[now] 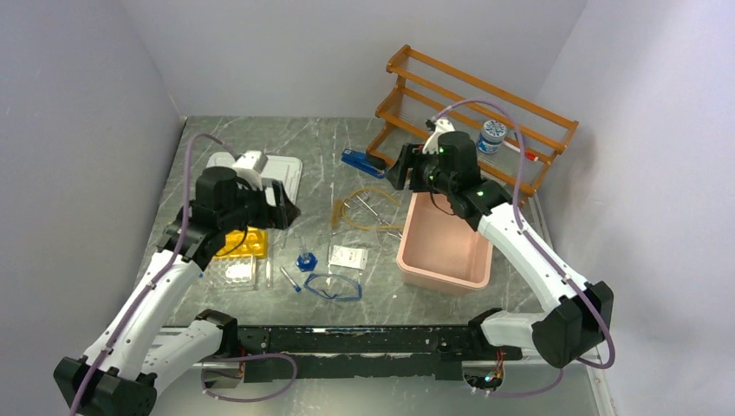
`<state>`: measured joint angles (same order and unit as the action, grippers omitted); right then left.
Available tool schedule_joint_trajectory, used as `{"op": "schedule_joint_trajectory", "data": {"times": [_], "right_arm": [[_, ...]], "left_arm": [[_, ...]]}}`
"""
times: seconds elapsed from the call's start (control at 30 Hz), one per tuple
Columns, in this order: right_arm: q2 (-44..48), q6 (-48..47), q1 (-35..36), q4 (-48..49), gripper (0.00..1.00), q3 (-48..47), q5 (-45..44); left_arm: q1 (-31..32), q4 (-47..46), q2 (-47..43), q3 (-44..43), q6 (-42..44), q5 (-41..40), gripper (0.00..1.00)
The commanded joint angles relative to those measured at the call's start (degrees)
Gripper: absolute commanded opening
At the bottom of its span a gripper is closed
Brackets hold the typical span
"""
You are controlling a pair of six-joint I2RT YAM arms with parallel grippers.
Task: Organize the chemistry lab equipment
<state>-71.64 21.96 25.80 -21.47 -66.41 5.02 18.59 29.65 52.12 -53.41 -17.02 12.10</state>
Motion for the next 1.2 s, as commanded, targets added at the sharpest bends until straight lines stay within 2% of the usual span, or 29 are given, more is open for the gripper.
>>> {"op": "schedule_joint_trajectory", "data": {"times": [0.0, 0.1, 0.23, 0.4, 0.53, 0.7, 0.8, 0.97, 1.07, 1.17], "right_arm": [[-1.21, 3.18, 3.80, 10.40, 0.69, 2.12, 7.93], [-1.99, 3.96, 7.27, 13.13, 0.69, 3.32, 6.41], [-2.45, 5.10, 9.61, 14.82, 0.69, 4.37, 4.96], [-1.86, 5.87, 10.82, 15.76, 0.69, 5.95, 2.97], [-1.50, 5.59, 11.07, 16.20, 0.69, 6.62, 1.80], [-1.57, 5.12, 11.07, 16.25, 0.69, 6.25, 0.84], [-1.95, 4.49, 11.18, 15.67, 0.68, 5.53, 0.29], [-2.92, 2.84, 11.19, 14.91, 0.69, 4.45, 1.01], [-3.90, 1.26, 11.15, 14.75, 0.73, 3.54, 2.13], [-4.73, -1.76, 11.08, 16.59, 0.76, 3.46, 5.51]], "left_arm": [[4.60, 1.61, -1.87, 6.24, -2.63, 0.77, 0.87], [9.26, -2.12, -3.84, 11.03, -5.86, -1.17, 0.87], [14.97, -4.91, -3.14, 14.68, -5.74, -8.86, 0.80], [17.10, -10.03, -1.77, 17.53, -3.84, -14.49, 0.67], [18.26, -17.49, -1.86, 20.42, -2.58, -13.60, 0.58], [20.89, -19.98, -0.42, 21.07, -1.11, -19.75, 0.53], [21.71, -20.54, 0.03, 21.00, -0.51, -20.68, 0.44], [22.18, -20.25, -0.93, 18.91, 1.11, -22.97, 0.19], [22.19, -18.97, 0.45, 15.07, 2.88, -24.36, 0.10], [22.18, -16.67, 3.32, 9.16, 4.89, -24.77, 0.05]]}}
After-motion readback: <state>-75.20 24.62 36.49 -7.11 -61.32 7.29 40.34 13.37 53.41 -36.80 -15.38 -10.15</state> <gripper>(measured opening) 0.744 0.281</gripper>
